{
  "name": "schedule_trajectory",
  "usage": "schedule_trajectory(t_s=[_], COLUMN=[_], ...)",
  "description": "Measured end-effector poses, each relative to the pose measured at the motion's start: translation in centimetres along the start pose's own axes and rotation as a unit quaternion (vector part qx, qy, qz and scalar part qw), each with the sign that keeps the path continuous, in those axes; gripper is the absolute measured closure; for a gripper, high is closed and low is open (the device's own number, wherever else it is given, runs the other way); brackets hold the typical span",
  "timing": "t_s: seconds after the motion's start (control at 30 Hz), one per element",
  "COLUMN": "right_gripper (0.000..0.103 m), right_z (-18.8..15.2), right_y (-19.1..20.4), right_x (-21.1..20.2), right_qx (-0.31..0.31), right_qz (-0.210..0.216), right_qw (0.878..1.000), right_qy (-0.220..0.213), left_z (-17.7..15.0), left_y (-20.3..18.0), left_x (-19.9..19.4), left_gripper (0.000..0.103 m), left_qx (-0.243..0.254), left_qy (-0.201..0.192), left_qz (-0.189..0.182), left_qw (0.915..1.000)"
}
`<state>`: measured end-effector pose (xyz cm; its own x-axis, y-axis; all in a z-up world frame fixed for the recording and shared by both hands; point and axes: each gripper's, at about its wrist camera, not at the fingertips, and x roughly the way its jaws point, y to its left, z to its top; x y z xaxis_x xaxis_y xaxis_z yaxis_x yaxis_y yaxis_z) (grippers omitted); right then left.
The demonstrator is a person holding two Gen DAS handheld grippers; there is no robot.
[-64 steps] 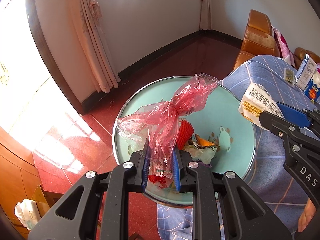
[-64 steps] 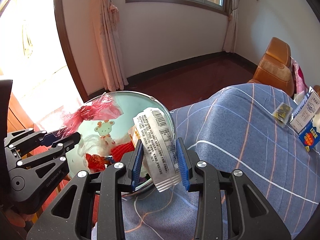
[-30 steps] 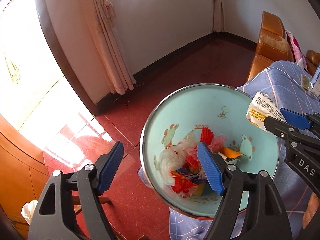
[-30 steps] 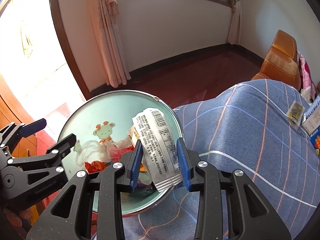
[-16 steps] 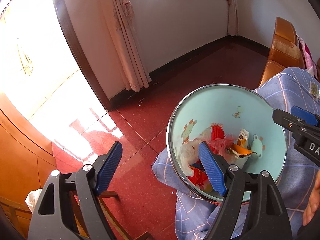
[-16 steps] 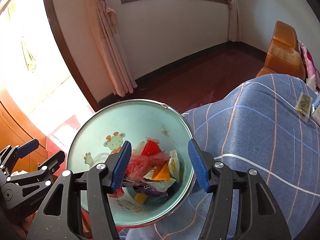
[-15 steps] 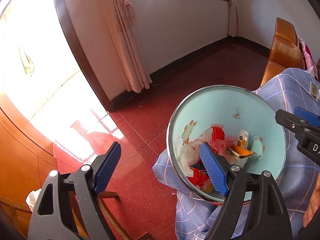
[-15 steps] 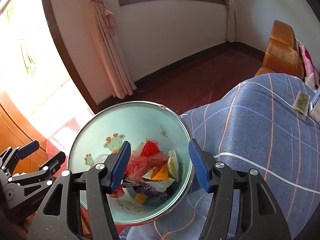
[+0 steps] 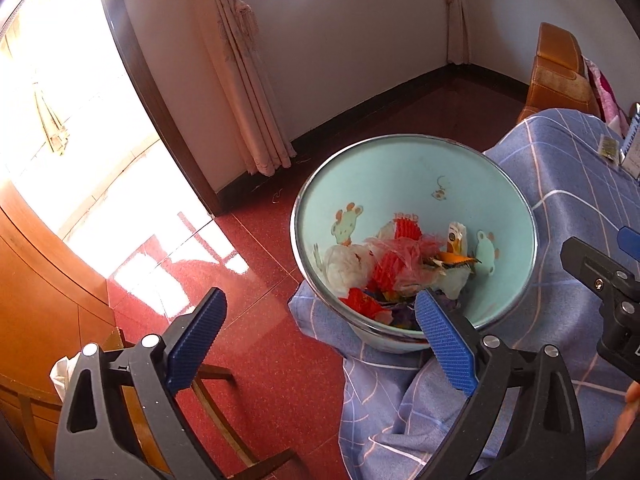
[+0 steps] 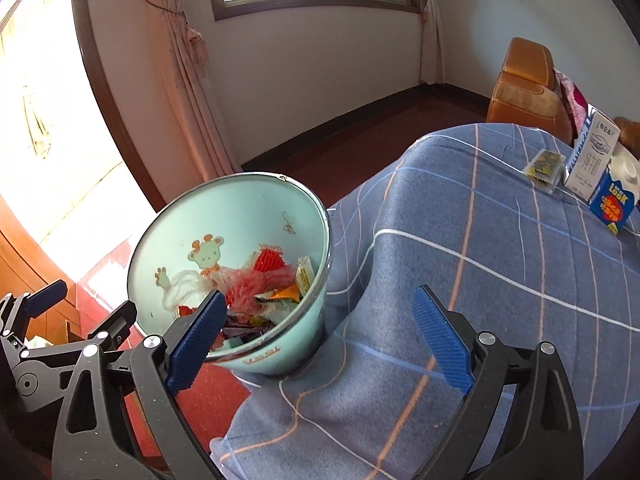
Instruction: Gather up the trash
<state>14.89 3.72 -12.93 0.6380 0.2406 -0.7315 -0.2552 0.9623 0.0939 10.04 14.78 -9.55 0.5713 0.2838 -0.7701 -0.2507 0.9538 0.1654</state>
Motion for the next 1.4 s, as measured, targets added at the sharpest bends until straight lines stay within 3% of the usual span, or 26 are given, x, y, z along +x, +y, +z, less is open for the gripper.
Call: schedule_trajectory(t_s=[0.57, 0.77, 1.0, 1.2, 1.4], right_gripper=[0.01, 0.009, 0.007, 0.006, 0.005], right_z=[-2.4, -1.6, -1.3, -1.4, -1.3], right_y=[-2.6, -1.8, -0.3, 0.5, 0.8], right_x=[-10.1, -14.4, -20.2, -23.6, -25.6], right_qx=[0.008, 0.001, -0.003, -0.006, 0.001], right_qz=[-0.004, 0.004, 0.016, 0.022, 0.031], right_qw=[1.0, 0.997, 0.982, 0.96, 0.943], right_qy=[-0.028, -0.077, -0.186, -0.278, -0.333], left_z=[-3.0, -1.9, -1.0, -0.8, -1.0], left_y=[-1.2, 0.3, 2.4, 3.8, 4.1], left_x=[-7.5, -12.6, -18.9, -21.3, -22.7], left_gripper=[0.006, 0.006, 0.006, 0.006, 0.006], left_qx=[-0.035, -0.047, -0.065, -0.085, -0.079], left_qy=[-0.008, -0.094, -0.213, -0.267, -0.309], left_qz=[-0.022, 0.007, 0.04, 0.032, 0.021], left_qw=[0.9991, 0.9944, 0.9741, 0.9594, 0.9474])
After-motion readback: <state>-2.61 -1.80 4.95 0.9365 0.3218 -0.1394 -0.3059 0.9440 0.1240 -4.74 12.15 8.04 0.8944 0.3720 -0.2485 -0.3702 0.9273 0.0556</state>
